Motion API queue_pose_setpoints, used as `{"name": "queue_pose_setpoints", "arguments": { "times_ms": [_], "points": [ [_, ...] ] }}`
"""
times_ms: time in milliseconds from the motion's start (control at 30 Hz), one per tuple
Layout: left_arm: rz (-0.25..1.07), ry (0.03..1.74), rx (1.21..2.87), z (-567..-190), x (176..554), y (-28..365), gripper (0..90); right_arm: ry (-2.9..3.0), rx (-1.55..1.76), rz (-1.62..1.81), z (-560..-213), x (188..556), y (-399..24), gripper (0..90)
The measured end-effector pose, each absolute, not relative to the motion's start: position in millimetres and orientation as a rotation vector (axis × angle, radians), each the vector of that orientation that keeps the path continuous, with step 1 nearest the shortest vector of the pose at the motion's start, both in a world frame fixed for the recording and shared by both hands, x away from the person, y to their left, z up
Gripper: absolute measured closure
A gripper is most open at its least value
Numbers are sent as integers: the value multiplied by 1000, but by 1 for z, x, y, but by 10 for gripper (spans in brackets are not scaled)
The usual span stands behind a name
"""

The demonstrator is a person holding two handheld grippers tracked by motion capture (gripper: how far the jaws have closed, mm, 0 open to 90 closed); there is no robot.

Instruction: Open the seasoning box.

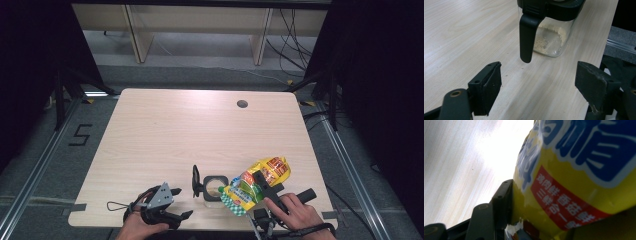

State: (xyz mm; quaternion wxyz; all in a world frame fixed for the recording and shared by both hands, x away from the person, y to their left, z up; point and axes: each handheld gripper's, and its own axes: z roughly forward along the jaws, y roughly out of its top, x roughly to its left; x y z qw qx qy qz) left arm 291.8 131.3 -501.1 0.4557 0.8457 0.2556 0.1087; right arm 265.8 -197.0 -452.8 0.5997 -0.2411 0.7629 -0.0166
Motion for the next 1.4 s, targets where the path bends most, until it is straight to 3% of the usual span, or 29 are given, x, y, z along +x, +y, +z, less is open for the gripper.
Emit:
{"name": "queue_pose_setpoints", "arguments": {
  "times_ms": [1400],
  "points": [
    [280, 611, 2085, -500, 292, 132, 215, 1717, -646, -154, -447, 263, -194, 424]
  ]
}}
